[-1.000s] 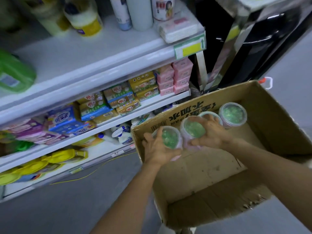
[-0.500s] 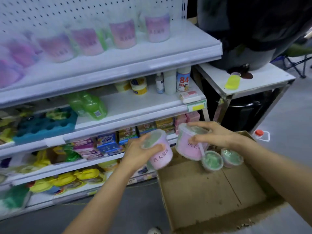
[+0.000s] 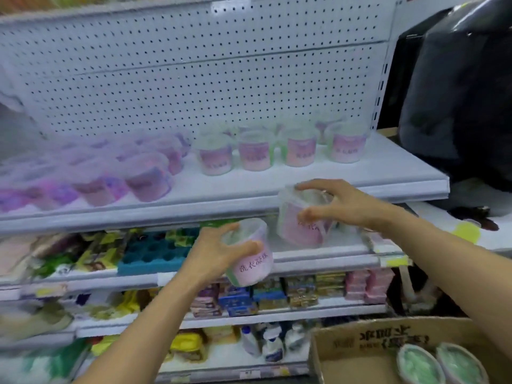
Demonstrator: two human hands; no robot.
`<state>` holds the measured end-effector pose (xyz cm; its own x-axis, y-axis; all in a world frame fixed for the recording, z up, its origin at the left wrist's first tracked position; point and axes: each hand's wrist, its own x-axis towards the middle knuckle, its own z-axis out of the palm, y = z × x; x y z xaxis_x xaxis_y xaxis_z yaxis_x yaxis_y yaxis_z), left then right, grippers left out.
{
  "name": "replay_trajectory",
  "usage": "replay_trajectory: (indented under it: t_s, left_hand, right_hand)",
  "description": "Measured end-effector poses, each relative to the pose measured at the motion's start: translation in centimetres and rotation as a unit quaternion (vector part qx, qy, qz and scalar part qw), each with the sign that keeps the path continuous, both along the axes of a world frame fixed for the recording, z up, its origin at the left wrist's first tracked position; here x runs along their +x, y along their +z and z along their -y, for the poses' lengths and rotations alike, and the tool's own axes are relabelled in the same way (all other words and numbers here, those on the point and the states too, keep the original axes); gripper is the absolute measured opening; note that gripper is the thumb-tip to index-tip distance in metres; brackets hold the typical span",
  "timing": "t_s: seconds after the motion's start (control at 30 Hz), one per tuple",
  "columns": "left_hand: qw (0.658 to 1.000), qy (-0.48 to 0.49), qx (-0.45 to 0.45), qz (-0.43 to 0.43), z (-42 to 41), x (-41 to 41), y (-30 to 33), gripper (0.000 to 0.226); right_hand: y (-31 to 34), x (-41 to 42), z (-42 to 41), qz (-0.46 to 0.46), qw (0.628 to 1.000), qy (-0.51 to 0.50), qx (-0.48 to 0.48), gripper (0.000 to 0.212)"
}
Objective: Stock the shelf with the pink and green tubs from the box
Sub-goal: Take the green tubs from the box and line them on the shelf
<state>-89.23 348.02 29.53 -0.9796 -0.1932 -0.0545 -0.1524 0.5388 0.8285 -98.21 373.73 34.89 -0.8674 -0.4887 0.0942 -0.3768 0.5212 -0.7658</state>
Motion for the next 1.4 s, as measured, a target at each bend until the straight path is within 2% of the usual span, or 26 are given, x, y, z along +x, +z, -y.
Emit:
replay_trajectory:
  t_s: [0.23, 0.3, 0.47, 0.67, 0.83, 0.93, 1.0, 1.13, 1.2, 1.27, 1.33, 1.4]
  left_hand:
    - [1.0, 0.007, -0.008, -0.014, 8.1, -1.9, 3.4, 0.089]
    - [1.0, -0.002, 0.0, -0.005, 9.7, -2.0, 3.8, 0.081]
    - [1.0, -0.018, 0.025, -0.001, 12.9, -2.6, 4.2, 0.086]
    - [0.998, -0.027, 0.06, 0.008, 15.4, -2.7, 4.9, 0.071]
    - [0.998, -0.023, 0.064, 0.014, 16.8, -2.7, 5.2, 0.09]
    - [0.997, -0.024, 0.069, 0.012, 17.0, -2.6, 5.5, 0.09]
    - [0.997, -0.025, 0.071, 0.007, 16.9, -2.6, 5.9, 0.085]
    - [0.997, -0.038, 0.053, -0.028, 15.8, -2.3, 7.1, 0.071]
    - [0.997, -0.052, 0.035, -0.051, 14.8, -2.2, 7.9, 0.071]
    - [0.996, -0.058, 0.004, -0.071, 13.5, -2.4, 8.7, 0.073]
    - [0.992, -0.059, -0.044, -0.1, 11.9, -2.9, 9.1, 0.079]
    - [0.986, -0.067, -0.079, -0.132, 10.3, -3.5, 9.3, 0.084]
  right_hand:
    - [5.4, -4.5, 11.3, -0.058, 0.998, 0.011, 0.012, 0.062]
    - [5.7, -5.9, 14.3, -0.058, 0.998, 0.013, 0.014, 0.064]
    - [5.1, -8.9, 19.9, -0.04, 0.997, 0.011, 0.061, 0.068]
    - [4.2, -10.5, 23.2, -0.051, 0.991, -0.027, 0.118, 0.082]
    - [3.4, -10.7, 23.9, -0.086, 0.982, -0.032, 0.164, 0.09]
    - [3.4, -10.4, 23.5, -0.093, 0.976, -0.016, 0.196, 0.098]
    - [3.5, -9.1, 23.0, -0.131, 0.975, -0.011, 0.178, 0.085]
    - [4.5, -4.4, 21.9, -0.255, 0.966, -0.037, 0.03, 0.039]
    - [5.4, -2.4, 21.2, -0.214, 0.975, -0.053, 0.036, 0.041]
    - [6.0, -1.6, 20.5, -0.059, 0.995, -0.043, 0.062, 0.043]
    - [6.3, -1.7, 19.5, 0.088, 0.994, -0.026, 0.055, 0.037]
    - [6.6, -2.3, 18.1, 0.126, 0.991, -0.038, 0.018, 0.023]
